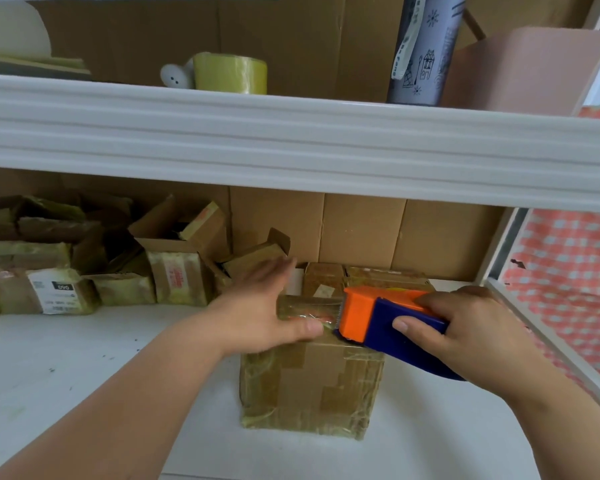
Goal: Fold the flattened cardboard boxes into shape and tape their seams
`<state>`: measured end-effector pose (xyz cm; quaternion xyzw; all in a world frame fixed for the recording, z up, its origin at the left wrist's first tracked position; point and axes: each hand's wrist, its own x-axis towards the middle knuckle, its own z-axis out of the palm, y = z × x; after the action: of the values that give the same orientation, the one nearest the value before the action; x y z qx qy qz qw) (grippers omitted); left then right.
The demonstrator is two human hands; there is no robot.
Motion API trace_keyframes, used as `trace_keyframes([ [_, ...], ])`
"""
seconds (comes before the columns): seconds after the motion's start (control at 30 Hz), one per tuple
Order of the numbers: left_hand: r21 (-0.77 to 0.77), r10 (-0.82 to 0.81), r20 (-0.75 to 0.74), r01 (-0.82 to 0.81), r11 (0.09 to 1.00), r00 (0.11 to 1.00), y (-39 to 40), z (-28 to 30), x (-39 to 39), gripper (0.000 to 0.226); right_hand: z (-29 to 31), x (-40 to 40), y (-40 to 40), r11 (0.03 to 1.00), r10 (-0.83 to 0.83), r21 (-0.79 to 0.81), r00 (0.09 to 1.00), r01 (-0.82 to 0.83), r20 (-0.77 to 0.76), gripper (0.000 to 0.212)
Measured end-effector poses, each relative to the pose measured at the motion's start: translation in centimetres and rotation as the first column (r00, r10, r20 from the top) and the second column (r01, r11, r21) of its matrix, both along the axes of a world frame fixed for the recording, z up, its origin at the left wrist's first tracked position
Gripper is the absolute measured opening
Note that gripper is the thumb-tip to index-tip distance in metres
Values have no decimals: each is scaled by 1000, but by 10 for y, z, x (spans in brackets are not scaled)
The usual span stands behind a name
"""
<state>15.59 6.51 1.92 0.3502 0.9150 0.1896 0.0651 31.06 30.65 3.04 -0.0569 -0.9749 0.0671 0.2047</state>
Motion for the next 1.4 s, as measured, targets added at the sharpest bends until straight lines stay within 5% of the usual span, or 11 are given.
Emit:
trace_keyframes([
  [0.13,-277,-93,-22,84,957,995,20,-14,-3,127,5,1,3,1000,-3,-24,998,4,70,68],
  [0.27,-279,-53,3,52,959,999,22,-19,-3,127,17,-4,13,1000,-8,-18,991,10,130,86],
  [0.47,-245,-4,30,11,969,1000,21,-20,-3,132,40,-8,21,987,47,-158,967,-7,249,53],
  [0.7,-245,7,48,5,969,999,21,-21,-9,131,33,-10,45,965,124,-258,949,-47,290,62],
  [0.83,-258,27,43,-15,966,999,15,-21,-12,131,34,-8,63,969,122,-245,931,-37,343,47],
  [1.0,-256,13,11,-9,967,1000,15,-26,-13,131,36,-3,99,972,17,-225,942,62,336,77],
  [1.17,-242,1,-24,-7,970,1000,16,-33,-12,136,39,-12,110,957,3,-281,971,66,238,65],
  [1.4,-212,-13,-31,6,977,999,15,-36,-3,120,19,-26,114,969,15,-235,933,75,360,69],
])
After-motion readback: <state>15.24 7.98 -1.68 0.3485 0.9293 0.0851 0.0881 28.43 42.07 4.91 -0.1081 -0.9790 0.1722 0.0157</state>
